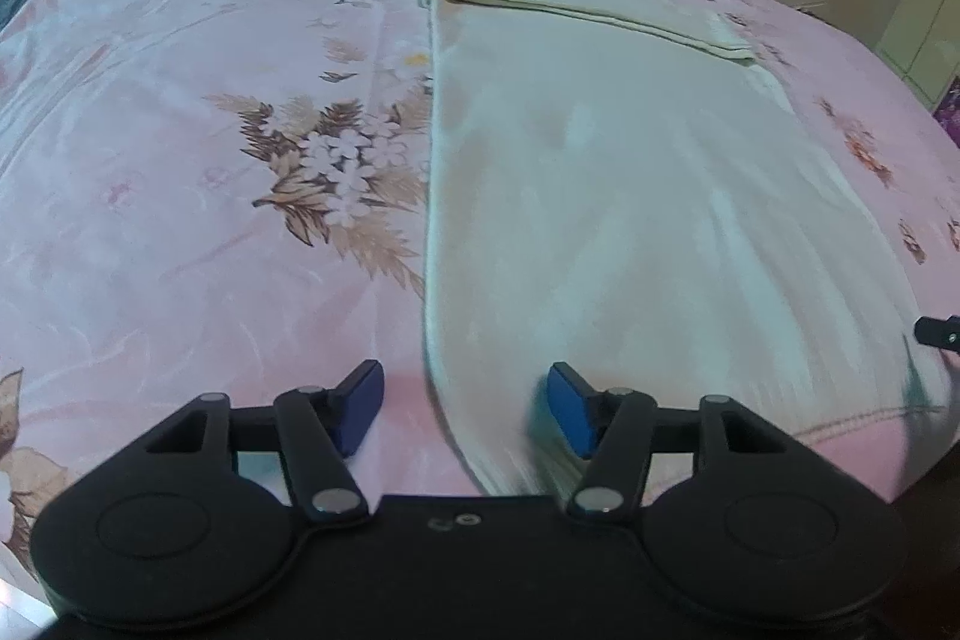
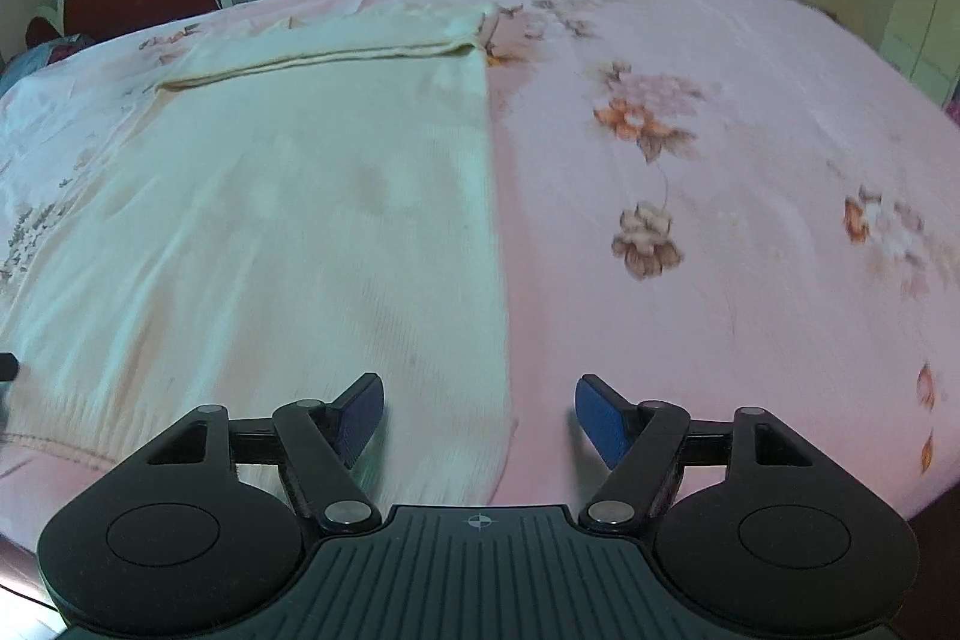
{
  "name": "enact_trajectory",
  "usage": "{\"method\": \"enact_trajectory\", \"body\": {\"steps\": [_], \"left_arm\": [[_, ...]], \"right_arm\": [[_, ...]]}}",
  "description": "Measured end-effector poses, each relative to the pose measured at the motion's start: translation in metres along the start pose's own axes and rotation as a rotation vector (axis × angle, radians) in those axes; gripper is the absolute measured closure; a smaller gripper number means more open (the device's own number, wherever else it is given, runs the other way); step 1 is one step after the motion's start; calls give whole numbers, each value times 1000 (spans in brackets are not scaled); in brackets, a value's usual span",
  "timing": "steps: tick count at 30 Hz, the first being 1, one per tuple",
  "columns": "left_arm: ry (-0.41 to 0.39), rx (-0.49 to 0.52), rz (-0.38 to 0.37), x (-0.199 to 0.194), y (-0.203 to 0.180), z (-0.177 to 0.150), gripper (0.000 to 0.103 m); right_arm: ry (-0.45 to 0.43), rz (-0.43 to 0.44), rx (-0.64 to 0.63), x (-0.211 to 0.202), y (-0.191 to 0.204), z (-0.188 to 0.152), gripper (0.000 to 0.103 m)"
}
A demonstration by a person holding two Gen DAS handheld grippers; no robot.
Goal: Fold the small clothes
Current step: 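Move both grippers to the sweater hem and close them on it, then lift the hem with both grippers and fold it over toward the collar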
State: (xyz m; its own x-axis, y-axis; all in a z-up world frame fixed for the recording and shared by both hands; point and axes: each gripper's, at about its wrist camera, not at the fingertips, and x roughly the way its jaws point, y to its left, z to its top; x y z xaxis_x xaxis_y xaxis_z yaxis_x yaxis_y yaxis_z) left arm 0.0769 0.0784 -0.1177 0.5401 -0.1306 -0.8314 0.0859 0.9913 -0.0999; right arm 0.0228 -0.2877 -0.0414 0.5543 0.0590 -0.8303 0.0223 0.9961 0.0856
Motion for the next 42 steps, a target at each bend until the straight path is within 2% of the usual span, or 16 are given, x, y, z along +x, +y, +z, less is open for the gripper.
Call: {"method": "enact_trajectory", "body": {"steps": [6, 9, 11, 13, 14, 16, 19, 24, 31, 37, 42], "left_arm": [[7, -32, -66, 1, 2, -5, 51], [6, -33, -89, 0, 1, -8, 55], [0, -34, -104, 0, 2, -9, 62], [-3, -51, -125, 0, 4, -11, 82], [0, -62, -141, 0, 5, -12, 85], [2, -75, -156, 0, 7, -12, 90], [9, -88, -186, 0, 8, -11, 98], [-14, -95, -218, -9, 11, -2, 99], [-103, -87, -250, -28, 10, 27, 99], [-184, -81, -251, -34, 7, 58, 99], [-230, -88, -226, -22, 6, 87, 99]], "right_arm": [[36, 20, 66, 1, -6, -13, 33], [47, 34, 89, 3, -6, -15, 49], [58, 59, 102, 3, -5, -14, 67], [73, 76, 115, 5, -4, -13, 83], [77, 82, 117, 5, -3, -13, 90], [80, 88, 109, 5, 0, -13, 96], [78, 88, 87, 3, 5, -12, 97], [46, 134, 104, -9, 4, -2, 98], [-15, 190, 140, -27, 0, 22, 98], [-79, 227, 166, -32, -8, 51, 98], [-125, 263, 160, -19, -11, 87, 98]]}}
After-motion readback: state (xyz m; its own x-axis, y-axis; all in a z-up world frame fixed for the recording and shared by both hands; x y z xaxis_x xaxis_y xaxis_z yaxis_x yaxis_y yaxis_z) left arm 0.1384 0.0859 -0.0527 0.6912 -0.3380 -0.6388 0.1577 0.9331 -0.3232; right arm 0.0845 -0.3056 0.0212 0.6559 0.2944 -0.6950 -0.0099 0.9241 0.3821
